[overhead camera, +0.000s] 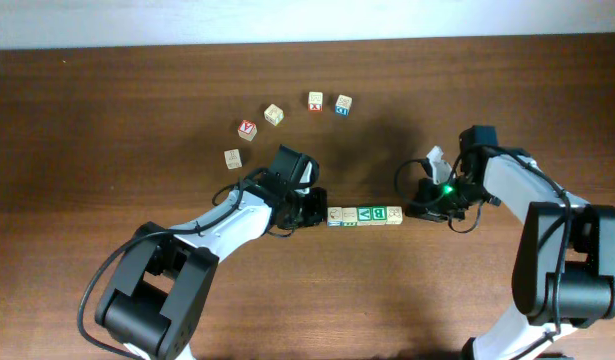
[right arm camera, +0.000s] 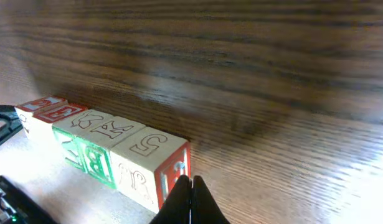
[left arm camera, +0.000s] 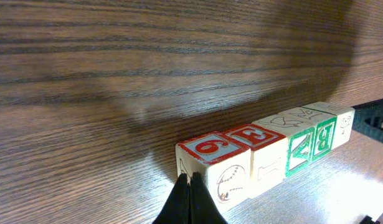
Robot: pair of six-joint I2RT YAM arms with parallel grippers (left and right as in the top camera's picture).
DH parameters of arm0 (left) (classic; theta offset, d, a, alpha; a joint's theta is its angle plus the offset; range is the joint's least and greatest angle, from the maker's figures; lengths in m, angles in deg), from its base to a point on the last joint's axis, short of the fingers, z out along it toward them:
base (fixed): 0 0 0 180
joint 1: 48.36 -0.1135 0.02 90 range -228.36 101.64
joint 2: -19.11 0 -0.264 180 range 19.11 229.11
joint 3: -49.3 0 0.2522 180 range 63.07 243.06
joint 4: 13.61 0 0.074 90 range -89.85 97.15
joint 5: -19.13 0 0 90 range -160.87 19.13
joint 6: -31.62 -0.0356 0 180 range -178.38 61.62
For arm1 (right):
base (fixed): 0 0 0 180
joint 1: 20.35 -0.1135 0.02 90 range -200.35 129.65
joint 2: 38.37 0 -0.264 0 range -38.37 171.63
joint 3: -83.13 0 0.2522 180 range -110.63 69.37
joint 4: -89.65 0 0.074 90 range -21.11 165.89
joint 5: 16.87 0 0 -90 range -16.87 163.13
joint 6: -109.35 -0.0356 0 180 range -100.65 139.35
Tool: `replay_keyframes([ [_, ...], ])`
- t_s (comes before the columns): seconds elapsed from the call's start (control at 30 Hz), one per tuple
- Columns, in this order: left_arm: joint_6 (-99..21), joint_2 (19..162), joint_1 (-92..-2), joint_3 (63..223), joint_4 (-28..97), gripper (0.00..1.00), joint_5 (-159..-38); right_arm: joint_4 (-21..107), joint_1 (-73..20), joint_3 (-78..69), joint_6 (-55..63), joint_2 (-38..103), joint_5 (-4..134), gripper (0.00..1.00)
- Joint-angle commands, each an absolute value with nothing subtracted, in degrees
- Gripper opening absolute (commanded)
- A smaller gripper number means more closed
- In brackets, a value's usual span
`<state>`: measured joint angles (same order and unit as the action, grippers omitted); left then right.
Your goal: Rotate 5 blocks
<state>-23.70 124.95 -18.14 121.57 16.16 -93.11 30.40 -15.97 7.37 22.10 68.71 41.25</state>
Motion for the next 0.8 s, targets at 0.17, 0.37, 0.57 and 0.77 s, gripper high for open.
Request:
replay_keyframes([
  [0.17,-24.77,123.00,-17.70,121.94,16.03,0.00,-93.57,30.90,-18.85,8.36,20.76,69.30,41.36,0.04],
  [0.37,-24.77,123.00,-17.70,121.94,16.03,0.00,-93.54,30.70,-18.92,8.34,23.45,69.24,29.47,0.04],
  [0.57,-24.77,123.00,-17.70,121.94,16.03,0.00,-93.54,30.11,-18.96,8.34,23.52,67.07,28.53,0.04],
  [0.77,-24.77,123.00,-17.70,121.94,16.03,0.00,-93.70,29.83,-21.59,7.53,22.88,66.35,28.68,0.04],
])
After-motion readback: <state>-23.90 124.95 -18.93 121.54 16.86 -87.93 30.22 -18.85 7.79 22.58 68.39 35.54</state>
